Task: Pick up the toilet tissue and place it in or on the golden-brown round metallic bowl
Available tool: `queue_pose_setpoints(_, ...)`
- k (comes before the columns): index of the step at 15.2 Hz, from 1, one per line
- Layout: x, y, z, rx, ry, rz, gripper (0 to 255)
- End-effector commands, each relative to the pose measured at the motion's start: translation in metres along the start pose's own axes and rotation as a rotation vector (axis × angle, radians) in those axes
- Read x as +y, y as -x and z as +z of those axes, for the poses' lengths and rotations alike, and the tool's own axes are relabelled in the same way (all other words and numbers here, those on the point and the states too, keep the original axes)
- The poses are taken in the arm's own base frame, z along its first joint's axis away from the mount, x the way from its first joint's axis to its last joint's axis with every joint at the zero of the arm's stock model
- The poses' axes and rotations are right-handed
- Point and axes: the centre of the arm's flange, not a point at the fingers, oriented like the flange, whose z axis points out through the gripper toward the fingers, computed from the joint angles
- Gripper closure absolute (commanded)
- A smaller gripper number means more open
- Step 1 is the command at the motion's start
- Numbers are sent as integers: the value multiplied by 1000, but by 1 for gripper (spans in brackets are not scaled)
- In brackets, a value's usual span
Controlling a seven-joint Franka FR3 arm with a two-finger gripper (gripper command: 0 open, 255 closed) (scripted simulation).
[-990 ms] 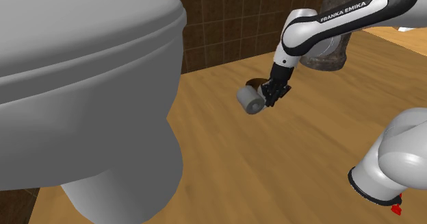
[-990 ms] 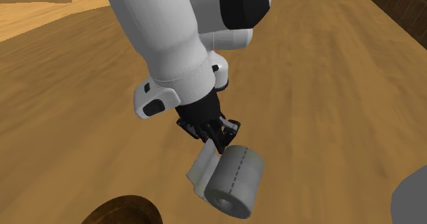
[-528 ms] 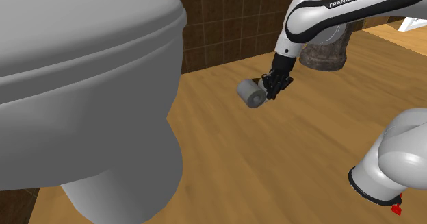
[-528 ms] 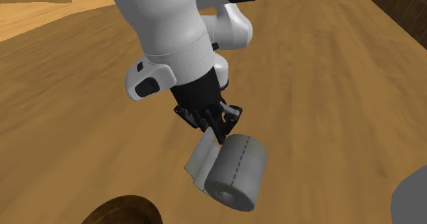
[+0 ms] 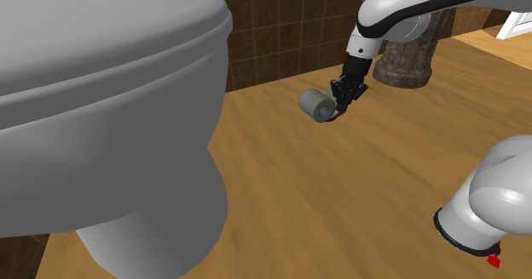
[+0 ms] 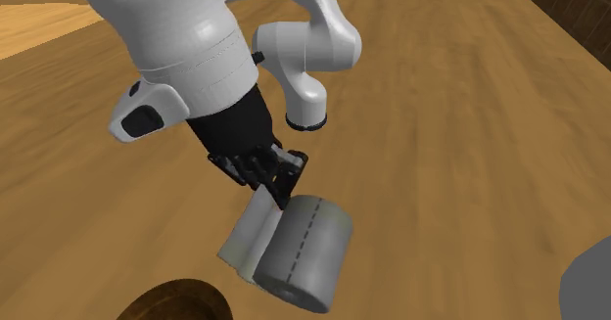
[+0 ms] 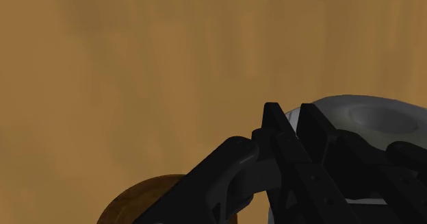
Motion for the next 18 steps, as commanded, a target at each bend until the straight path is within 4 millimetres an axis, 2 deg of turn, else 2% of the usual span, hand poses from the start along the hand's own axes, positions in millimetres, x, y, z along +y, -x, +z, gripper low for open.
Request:
queue_pose_setpoints(1,16,-24,-8,1,1,-1,255)
queue_pose_setpoints(9,79,-104,-35,1,1,-1,255)
queue_pose_setpoints(10,93,-121,-41,1,1,-1,255)
queue_pose_setpoints(18,103,-126,0,1,1,-1,255)
